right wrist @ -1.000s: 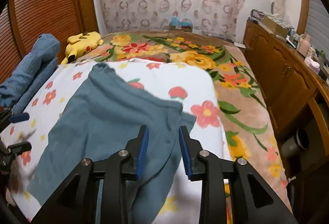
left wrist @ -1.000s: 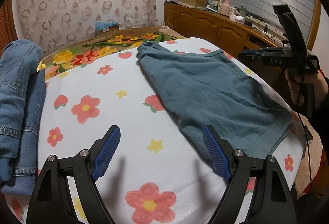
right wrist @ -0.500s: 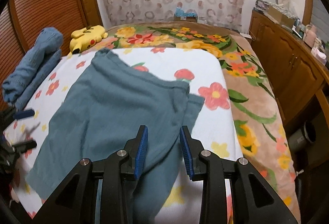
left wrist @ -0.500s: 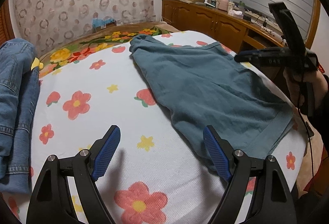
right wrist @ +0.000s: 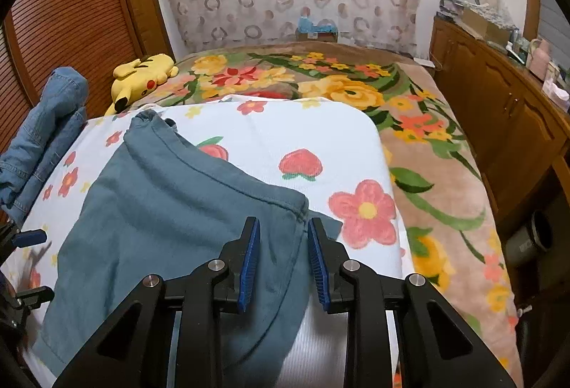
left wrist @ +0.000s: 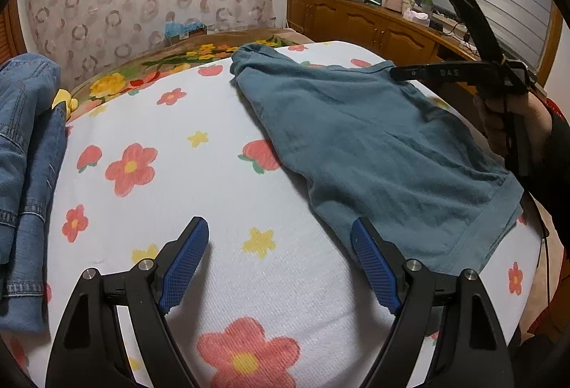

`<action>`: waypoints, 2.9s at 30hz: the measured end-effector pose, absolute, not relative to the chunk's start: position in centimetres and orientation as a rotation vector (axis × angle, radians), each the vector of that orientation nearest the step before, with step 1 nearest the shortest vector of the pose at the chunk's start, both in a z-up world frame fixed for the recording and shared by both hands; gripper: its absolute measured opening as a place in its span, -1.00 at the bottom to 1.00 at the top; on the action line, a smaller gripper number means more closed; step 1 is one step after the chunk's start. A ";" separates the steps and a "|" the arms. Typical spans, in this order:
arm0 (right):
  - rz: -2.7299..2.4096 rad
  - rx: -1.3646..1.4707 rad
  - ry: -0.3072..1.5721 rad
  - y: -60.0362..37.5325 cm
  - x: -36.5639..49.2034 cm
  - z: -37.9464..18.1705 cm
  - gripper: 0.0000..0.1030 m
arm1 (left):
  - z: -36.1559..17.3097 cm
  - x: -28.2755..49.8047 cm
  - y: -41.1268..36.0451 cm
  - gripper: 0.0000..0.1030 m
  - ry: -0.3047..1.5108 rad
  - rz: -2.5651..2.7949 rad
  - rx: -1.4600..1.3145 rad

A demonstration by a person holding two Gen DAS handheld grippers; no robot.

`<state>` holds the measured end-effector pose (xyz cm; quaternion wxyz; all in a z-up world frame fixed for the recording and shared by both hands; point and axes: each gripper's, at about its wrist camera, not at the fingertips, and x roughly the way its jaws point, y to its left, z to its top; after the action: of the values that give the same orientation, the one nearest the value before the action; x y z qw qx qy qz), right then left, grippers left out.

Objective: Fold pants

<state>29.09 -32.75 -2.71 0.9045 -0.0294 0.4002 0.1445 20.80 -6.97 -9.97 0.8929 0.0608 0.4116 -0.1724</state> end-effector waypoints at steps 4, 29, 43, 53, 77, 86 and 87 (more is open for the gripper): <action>0.319 -0.092 0.833 -32.4 29.3 -3.0 -0.94 | -10.2 21.0 -6.9 0.62 0.867 -0.355 0.121; 0.280 -0.089 0.724 -33.8 17.8 0.9 -0.42 | -8.1 18.0 -7.3 0.62 0.805 -0.382 0.121; 0.311 -0.031 0.721 -34.3 9.8 0.0 -0.42 | -8.0 13.9 -8.3 0.62 0.768 -0.392 0.138; 0.311 -0.034 0.736 -34.2 8.1 -0.3 -0.32 | -9.4 11.6 -9.0 0.61 0.809 -0.386 0.186; 0.309 -0.019 0.752 -33.5 9.0 -2.2 -0.32 | -9.6 13.1 -11.6 -0.36 0.817 -0.455 0.193; 0.300 -0.070 0.752 -33.0 9.7 -2.4 -0.44 | -9.6 12.9 -11.8 -0.37 0.816 -0.454 0.178; 0.305 -0.069 0.752 -33.1 9.8 -2.4 -0.62 | -9.5 12.9 -11.7 -0.37 0.813 -0.453 0.176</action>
<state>9.80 -33.07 -2.44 0.9182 -0.0334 0.3658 0.1483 12.89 -11.71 -9.50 0.8899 0.0847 0.3917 -0.2181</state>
